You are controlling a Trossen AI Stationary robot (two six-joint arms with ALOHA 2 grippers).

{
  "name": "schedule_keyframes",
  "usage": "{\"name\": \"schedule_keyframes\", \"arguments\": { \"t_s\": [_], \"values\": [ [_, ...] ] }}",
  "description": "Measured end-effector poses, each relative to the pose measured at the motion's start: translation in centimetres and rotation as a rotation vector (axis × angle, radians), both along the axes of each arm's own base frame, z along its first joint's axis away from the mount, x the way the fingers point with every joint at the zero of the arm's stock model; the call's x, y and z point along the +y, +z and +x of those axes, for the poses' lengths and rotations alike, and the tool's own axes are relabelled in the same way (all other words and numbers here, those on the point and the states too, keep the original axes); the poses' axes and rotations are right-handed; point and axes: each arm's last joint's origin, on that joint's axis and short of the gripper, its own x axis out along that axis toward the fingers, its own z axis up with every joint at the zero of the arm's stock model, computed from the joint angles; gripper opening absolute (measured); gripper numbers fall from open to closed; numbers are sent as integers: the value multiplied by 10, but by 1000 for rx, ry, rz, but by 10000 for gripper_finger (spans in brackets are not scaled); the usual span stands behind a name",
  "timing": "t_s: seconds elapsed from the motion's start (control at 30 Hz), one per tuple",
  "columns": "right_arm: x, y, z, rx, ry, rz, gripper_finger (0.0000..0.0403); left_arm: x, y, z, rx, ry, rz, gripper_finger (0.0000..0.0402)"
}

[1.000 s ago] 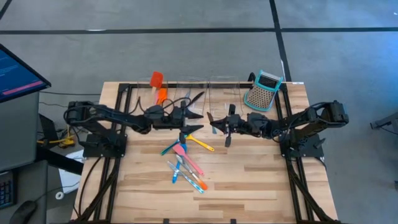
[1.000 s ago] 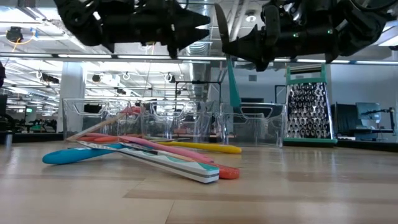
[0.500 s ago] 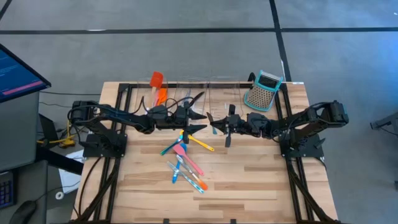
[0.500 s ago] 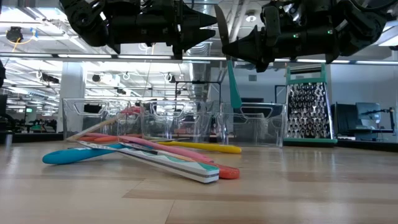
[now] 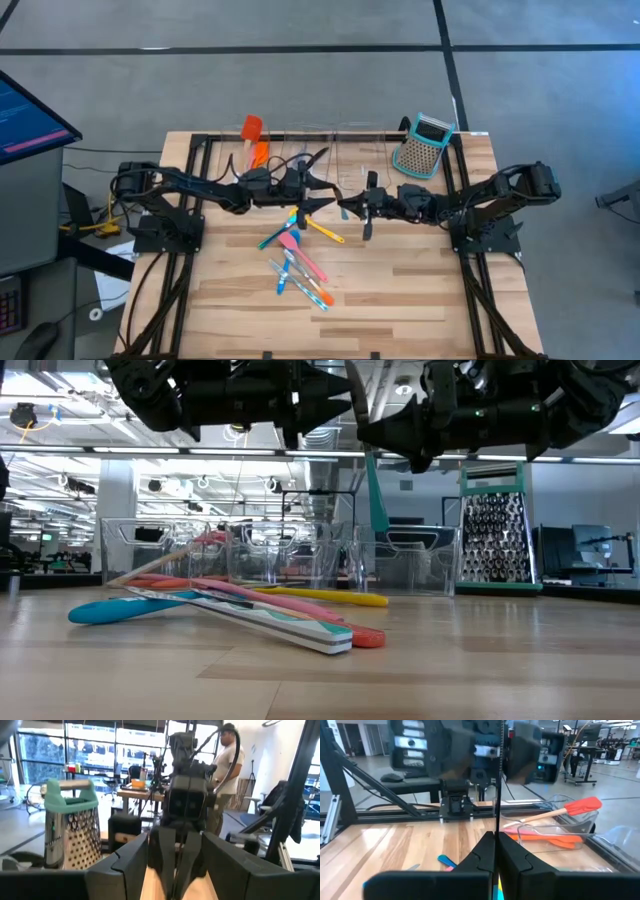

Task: Pick & Place Kitchen Items
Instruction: Put the blue knife into the middle transparent bin

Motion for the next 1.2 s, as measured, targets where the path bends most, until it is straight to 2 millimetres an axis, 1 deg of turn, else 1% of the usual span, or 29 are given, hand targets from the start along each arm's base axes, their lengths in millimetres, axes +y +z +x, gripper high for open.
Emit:
{"name": "schedule_keyframes", "arguments": {
  "t_s": [0.07, 0.23, 0.43, 0.67, 0.8, 1.13, 1.2],
  "values": [
    [0, 0, 0, 0, -1, 0, 0, 0, 1, 2, -5, 0, 1, 176],
    [0, 0, 0, -1, -2, 0, 0, 0, -5, 7, 16, -3, -1, 176],
    [0, 1, 0, -1, -3, -5, 0, 0, -13, 25, 36, -10, -7, 176],
    [0, 1, 0, -1, -3, -8, 0, 0, -12, 25, 32, -10, -7, 171],
    [0, 1, 0, -2, -3, -8, 0, 0, -11, 25, 30, -10, -10, 142],
    [0, 1, 0, -2, -3, -8, 0, 0, -11, 25, 29, -14, -10, 22],
    [0, 1, 0, -2, -3, -6, 0, 0, -11, 25, 30, -16, -6, 7]
  ]
}}
